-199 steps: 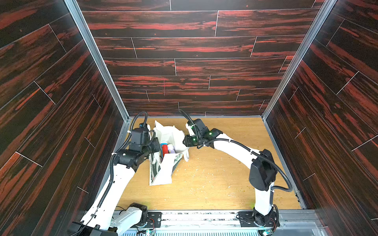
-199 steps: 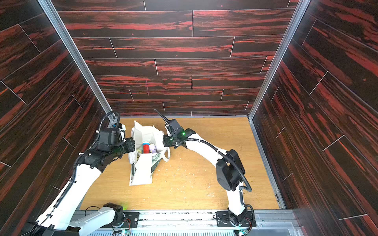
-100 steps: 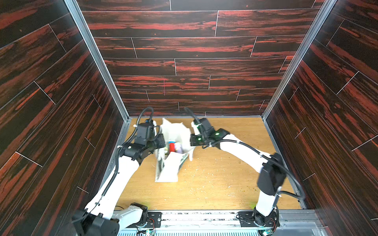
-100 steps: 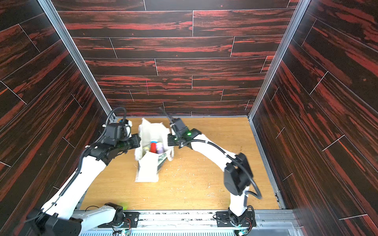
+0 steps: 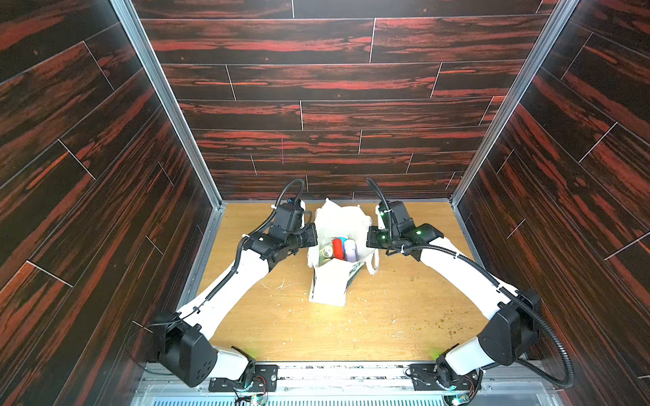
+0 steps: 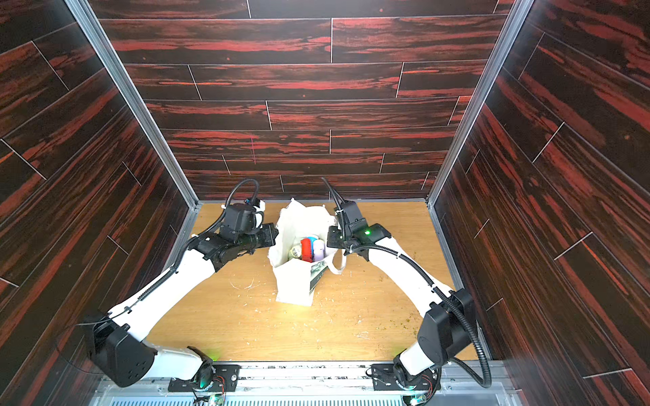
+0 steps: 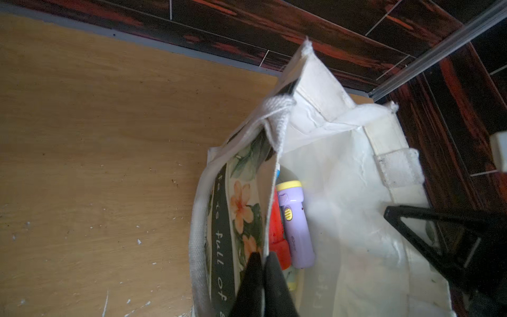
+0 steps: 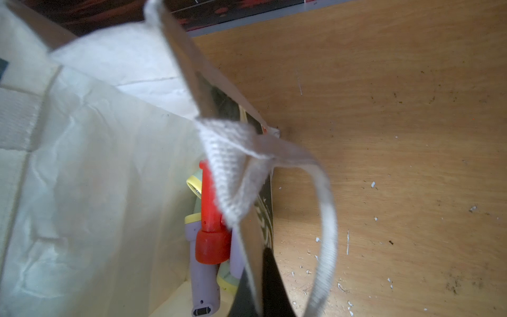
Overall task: Put the flashlights into the tote bags
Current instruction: Move the canvas bag to the center of the board, then reset both arms
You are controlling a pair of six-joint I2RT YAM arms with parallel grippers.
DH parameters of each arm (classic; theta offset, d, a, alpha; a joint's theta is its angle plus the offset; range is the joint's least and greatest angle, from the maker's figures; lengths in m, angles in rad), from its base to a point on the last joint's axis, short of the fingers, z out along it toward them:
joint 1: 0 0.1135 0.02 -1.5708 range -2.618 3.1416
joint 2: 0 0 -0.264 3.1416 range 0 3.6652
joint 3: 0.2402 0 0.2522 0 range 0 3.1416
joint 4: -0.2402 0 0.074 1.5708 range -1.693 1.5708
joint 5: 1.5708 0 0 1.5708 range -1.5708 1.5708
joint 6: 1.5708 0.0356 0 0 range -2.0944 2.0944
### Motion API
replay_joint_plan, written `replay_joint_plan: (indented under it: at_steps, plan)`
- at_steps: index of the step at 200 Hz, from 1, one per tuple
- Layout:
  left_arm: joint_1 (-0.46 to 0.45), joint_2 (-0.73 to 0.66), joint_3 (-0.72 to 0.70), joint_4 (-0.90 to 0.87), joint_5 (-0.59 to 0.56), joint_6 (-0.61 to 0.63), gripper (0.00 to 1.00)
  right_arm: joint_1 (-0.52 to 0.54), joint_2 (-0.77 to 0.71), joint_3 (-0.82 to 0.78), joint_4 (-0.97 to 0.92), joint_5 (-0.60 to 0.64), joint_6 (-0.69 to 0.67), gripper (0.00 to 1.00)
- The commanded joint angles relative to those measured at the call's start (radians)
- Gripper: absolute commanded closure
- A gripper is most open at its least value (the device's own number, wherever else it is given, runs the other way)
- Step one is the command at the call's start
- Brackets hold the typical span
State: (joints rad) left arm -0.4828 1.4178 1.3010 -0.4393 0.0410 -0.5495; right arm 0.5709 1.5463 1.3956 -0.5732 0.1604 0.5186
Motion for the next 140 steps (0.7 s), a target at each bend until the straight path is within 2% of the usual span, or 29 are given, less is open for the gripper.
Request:
replay_joint_plan:
  at_steps: [1, 8, 13, 35, 60, 79, 98, 113, 127, 140]
  plan:
    - [0.004, -0.024, 0.019, -0.013, -0.051, -0.012, 0.55, -0.003, -0.056, 0.01, 0.084, 0.005, 0.009, 0.55]
    - [0.004, -0.036, 0.018, -0.016, -0.068, -0.008, 0.4, -0.003, -0.066, 0.012, 0.096, 0.002, 0.013, 0.38]
    - [0.004, -0.05, 0.018, -0.019, -0.086, -0.005, 0.3, -0.004, -0.075, 0.013, 0.104, 0.004, 0.016, 0.31]
    - [0.006, -0.128, 0.017, -0.058, -0.225, 0.011, 0.02, -0.003, -0.142, 0.004, 0.125, 0.094, 0.021, 0.16]
    - [0.019, -0.284, -0.081, -0.022, -0.415, 0.056, 0.01, -0.009, -0.281, -0.091, 0.2, 0.261, 0.027, 0.02]
    - [0.052, -0.395, -0.173, -0.004, -0.564, 0.067, 0.01, -0.021, -0.395, -0.212, 0.272, 0.413, 0.029, 0.01]
    - [0.106, -0.475, -0.286, 0.052, -0.628, 0.108, 0.01, -0.083, -0.467, -0.308, 0.256, 0.545, 0.085, 0.01]
    - [0.116, -0.536, -0.431, 0.193, -0.697, 0.224, 0.01, -0.151, -0.491, -0.404, 0.276, 0.608, 0.088, 0.04]
    - [0.13, -0.597, -0.594, 0.395, -0.697, 0.37, 0.01, -0.214, -0.515, -0.535, 0.408, 0.623, 0.011, 0.05]
    - [0.173, -0.626, -0.726, 0.559, -0.659, 0.438, 0.01, -0.254, -0.539, -0.696, 0.634, 0.61, -0.163, 0.02]
